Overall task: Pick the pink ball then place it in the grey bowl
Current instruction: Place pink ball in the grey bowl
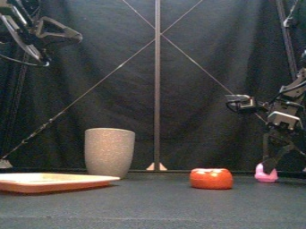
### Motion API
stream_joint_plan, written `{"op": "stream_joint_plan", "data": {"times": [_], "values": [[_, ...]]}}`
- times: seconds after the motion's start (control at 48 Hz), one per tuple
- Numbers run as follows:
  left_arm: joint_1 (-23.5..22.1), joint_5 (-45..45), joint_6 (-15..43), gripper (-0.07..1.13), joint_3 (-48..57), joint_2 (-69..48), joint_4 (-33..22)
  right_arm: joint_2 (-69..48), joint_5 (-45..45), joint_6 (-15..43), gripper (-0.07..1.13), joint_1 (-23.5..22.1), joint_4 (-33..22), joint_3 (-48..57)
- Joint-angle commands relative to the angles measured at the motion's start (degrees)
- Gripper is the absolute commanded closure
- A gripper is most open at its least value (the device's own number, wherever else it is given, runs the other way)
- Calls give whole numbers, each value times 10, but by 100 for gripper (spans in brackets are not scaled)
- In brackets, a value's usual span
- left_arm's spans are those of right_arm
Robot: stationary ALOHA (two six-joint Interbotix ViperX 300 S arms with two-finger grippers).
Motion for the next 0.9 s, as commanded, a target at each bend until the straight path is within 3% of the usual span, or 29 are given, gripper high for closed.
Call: {"op": "stream_joint_plan", "data": {"times": [0.021,0.271,0.458,0.708,0.896], "values": [[4,-4,0,100,-7,3,0,-8,-2,0,38,7,1,-19],[4,-4,0,100,-4,2,0,-27,-16,0,38,83,4,-109],[7,-4,0,100,-4,3,0,4,-117,-5,38,139,-19,-215],[13,-5,0,100,-4,2,0,115,-281,-1,38,136,-45,-305],[13,-4,0,100,-1,2,0,214,-283,1,38,123,-42,-394]]}}
